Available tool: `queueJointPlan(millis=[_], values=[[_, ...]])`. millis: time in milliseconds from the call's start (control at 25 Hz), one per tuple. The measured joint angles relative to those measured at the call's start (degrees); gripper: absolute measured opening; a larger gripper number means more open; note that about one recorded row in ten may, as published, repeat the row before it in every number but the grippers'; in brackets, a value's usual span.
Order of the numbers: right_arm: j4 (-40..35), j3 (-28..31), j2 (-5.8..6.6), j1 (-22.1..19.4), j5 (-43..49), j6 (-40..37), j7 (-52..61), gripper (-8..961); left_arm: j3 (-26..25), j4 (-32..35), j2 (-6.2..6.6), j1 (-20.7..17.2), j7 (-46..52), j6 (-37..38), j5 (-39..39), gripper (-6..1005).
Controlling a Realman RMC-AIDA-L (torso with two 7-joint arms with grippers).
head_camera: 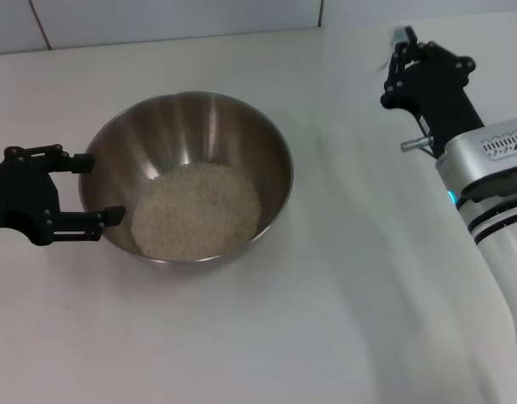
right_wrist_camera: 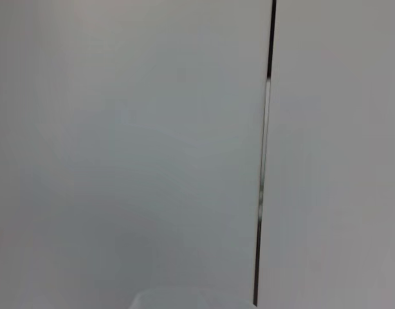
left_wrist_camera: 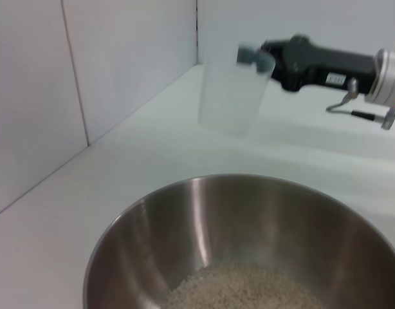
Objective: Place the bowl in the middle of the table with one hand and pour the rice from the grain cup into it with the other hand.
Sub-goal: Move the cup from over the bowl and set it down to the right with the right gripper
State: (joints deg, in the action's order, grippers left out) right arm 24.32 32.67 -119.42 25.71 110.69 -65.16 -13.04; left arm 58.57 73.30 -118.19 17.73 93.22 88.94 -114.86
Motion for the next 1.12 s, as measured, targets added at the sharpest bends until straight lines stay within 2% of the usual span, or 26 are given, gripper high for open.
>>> queueJointPlan(millis=[160,200,600,880,1120], values=[[-3.16,-1.39,-0.04,2.01,0.08,4.13,4.02,16,0.1,-0.02,-0.06,-0.02,-0.06,-0.08,0.0,835],[-3.93,-2.32,0.03,3.28,0.12,7.16,4.92,16,0.11,-0.1,-0.09,-0.02,-0.08,-0.09,0.0,835],[-6.69,-7.7,-0.14,7.94,0.19,14.94,7.86,17,0.13,-0.44,-0.04,0.03,-0.19,-0.18,0.0,835],[-6.45,-8.52,-0.23,6.98,0.19,15.17,8.91,17,0.22,-0.69,-0.02,0.25,-0.21,-0.18,0.0,834],[-4.55,-9.52,-0.22,4.21,0.19,14.97,9.08,158,0.22,-0.71,-0.02,0.39,-0.24,-0.13,0.0,834]])
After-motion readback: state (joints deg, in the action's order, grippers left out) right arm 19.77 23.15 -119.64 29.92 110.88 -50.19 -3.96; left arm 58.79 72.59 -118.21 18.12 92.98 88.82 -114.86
